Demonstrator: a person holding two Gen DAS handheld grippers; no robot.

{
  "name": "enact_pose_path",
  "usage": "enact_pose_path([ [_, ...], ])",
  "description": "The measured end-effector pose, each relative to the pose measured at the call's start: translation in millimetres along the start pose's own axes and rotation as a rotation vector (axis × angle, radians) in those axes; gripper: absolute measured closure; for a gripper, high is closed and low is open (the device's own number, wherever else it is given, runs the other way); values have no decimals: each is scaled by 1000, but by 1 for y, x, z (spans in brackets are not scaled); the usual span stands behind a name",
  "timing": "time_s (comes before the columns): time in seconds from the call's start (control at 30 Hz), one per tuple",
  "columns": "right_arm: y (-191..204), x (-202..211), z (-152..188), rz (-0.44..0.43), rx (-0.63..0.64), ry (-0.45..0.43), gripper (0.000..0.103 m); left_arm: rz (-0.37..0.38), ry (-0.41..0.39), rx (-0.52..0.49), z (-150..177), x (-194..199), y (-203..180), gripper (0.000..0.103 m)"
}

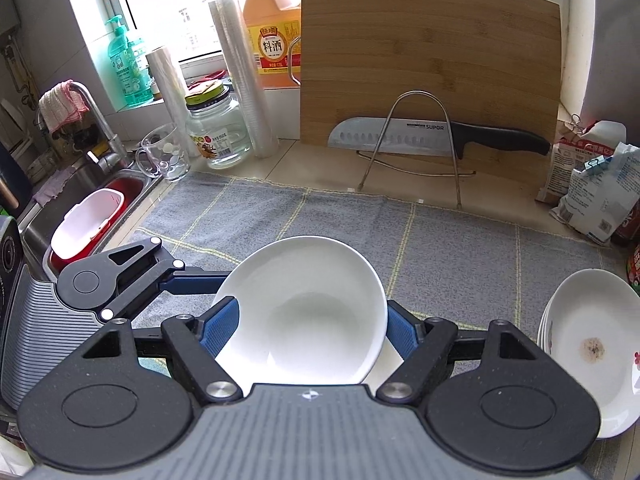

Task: Organize plates and bowls
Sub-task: 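Lower the held bowl into the nested white bowls and open the right tool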

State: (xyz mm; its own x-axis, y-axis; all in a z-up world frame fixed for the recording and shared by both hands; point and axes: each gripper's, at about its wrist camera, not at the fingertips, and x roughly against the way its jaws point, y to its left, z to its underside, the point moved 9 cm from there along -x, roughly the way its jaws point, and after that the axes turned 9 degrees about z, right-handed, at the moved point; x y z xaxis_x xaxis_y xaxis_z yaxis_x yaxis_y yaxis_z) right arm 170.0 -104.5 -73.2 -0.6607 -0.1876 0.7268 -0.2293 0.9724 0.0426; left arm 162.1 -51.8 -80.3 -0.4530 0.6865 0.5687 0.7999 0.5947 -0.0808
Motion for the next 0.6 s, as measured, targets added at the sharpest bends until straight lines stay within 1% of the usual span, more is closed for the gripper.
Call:
enact_pose_path([
  [0.1,-4,-3,5,10,-8,11,20,6,11,-1,1,-5,1,8],
  [0.37,-5,-15,12,-4,-22,39,20,8,37,17,7,-11,9,8],
  [0.6,-5,-21,12,-7,-21,54,20,13,38,28,6,-12,13,8],
])
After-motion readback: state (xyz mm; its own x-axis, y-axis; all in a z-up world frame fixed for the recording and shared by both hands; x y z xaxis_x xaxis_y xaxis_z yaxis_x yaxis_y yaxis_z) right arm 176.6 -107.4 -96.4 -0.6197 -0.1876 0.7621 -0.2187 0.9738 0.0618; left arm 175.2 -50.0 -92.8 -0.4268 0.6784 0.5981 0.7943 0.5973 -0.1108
